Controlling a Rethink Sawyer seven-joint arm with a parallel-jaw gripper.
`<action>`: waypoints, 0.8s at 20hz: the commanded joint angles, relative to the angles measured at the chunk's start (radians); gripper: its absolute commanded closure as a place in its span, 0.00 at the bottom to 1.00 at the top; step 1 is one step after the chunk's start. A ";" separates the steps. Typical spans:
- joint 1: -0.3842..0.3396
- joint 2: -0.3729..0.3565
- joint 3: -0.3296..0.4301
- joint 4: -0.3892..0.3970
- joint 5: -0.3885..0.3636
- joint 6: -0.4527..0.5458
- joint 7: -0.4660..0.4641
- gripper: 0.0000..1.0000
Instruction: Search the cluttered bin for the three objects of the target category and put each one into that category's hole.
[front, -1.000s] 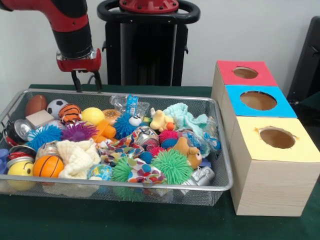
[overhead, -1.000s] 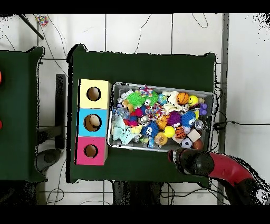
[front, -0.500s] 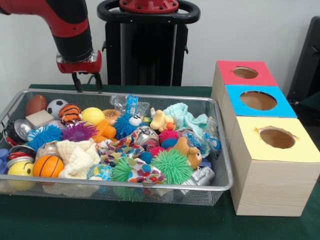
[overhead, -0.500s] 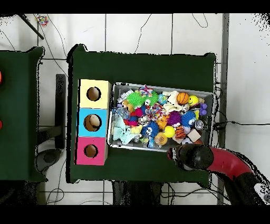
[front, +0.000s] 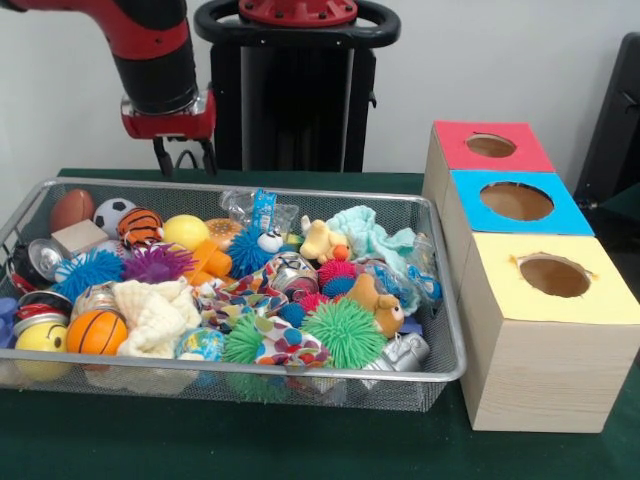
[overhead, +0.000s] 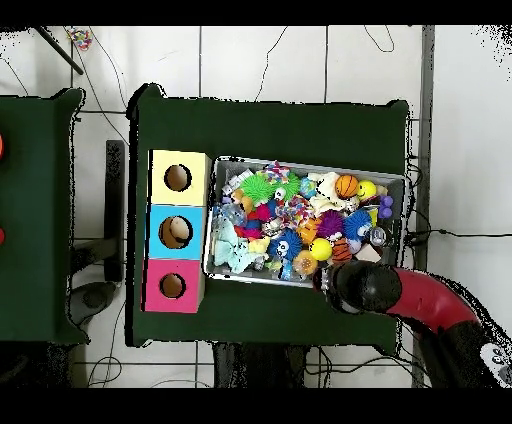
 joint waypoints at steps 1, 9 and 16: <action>0.070 -0.180 0.028 0.056 0.110 0.024 0.152 0.00; 0.104 -0.225 0.024 0.107 0.190 0.008 0.134 0.00; 0.105 -0.074 0.022 -0.004 0.164 -0.032 0.074 0.00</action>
